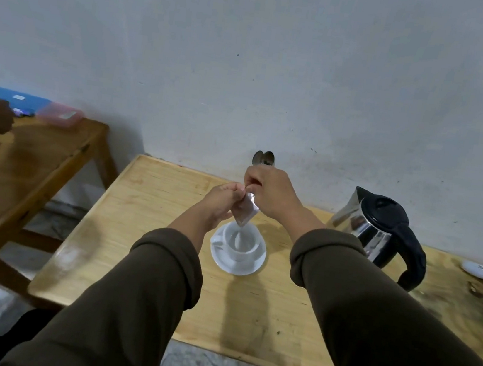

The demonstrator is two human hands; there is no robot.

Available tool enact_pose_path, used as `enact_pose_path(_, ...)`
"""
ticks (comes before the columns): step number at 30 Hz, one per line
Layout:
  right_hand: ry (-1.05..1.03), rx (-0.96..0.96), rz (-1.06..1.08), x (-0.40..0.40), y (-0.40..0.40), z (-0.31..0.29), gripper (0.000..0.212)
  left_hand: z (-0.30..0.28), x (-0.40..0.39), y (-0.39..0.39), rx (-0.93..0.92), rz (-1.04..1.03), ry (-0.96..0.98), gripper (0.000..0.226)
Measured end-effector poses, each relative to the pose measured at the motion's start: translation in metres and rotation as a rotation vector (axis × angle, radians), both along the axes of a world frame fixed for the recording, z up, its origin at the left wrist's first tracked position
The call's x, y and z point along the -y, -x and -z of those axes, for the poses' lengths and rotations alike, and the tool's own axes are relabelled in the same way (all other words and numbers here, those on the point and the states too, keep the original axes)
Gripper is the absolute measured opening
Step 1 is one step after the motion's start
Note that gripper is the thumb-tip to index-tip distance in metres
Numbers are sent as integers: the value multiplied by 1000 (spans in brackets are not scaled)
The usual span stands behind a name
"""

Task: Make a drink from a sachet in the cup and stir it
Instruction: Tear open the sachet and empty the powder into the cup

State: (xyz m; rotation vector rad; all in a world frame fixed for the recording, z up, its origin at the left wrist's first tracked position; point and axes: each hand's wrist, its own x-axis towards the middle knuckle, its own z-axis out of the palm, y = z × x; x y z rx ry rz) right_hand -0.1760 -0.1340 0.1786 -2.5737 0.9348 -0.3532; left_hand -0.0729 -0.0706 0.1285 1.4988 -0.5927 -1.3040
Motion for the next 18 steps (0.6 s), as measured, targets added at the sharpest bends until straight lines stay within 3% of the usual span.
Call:
enact_pose_path(3, -23, -6, -37, -4, -1, 1, 9, 3, -1, 0, -6, -25, -31, 33)
enact_pose_path(8, -261, 63, 107, -1, 3, 4, 11, 4, -5, -2, 19, -61, -50, 30)
enact_pose_path(18, -279, -13, 196, 3, -7, 6, 10, 4, -15, -11, 54, 75, -2, 15)
